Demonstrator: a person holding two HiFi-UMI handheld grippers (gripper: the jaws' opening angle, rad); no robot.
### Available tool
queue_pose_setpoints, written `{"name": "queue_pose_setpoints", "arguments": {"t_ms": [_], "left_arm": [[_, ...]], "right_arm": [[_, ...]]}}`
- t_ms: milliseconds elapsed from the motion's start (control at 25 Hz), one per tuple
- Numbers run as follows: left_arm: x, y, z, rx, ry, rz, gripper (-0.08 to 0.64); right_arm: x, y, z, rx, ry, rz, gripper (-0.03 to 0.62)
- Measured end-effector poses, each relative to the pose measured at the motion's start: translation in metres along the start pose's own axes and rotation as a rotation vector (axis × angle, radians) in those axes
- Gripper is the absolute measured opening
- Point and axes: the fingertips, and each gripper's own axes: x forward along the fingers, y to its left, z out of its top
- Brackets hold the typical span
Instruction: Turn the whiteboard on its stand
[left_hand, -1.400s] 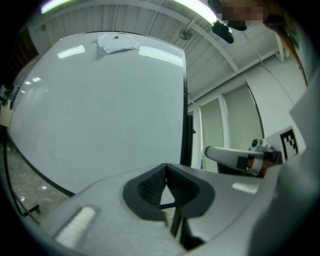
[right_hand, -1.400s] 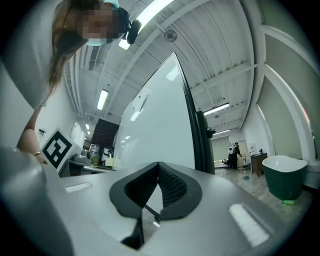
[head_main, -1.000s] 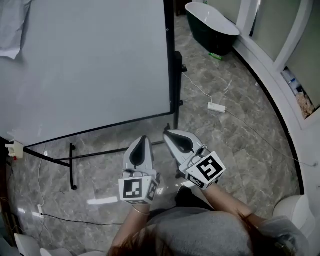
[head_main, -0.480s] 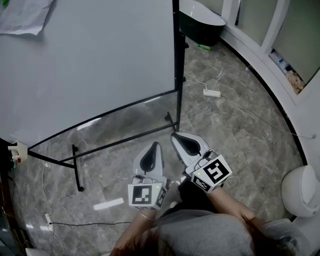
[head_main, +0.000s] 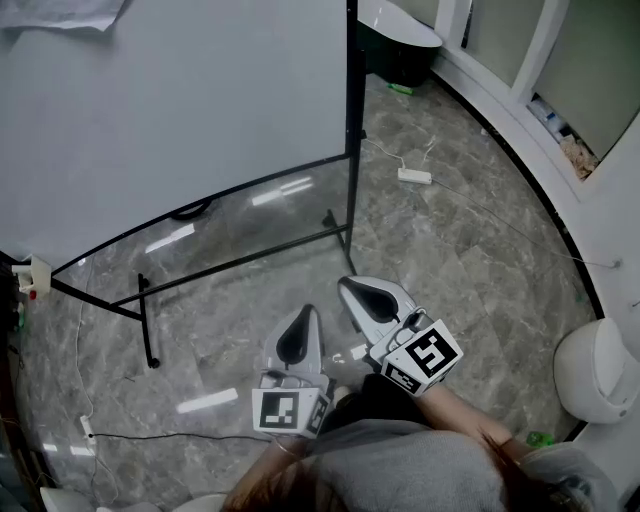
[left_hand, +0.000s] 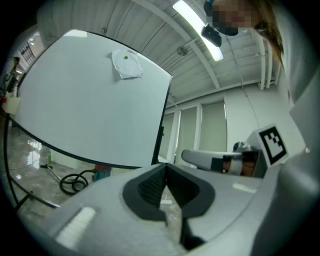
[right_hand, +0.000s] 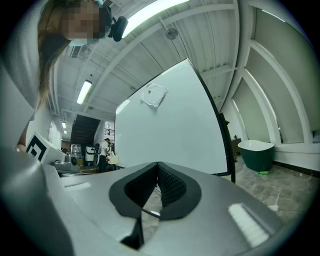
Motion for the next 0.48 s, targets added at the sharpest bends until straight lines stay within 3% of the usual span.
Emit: {"name": "queue_pose_setpoints", "arguments": {"t_ms": [160,480], "left_arm": [[-0.007,-0.007,0.0,0.017,-0.01,0.006,0.002],[-0.003,-0.034,0.008,-0.001,-0.035,0.021,0.002]], "right_arm": [[-0.014,0.016,-0.003,0.027,0.017,0.025,0.003],[-0.042,0.019,0.0,-0.012,0.031,0.066,0.003]]}}
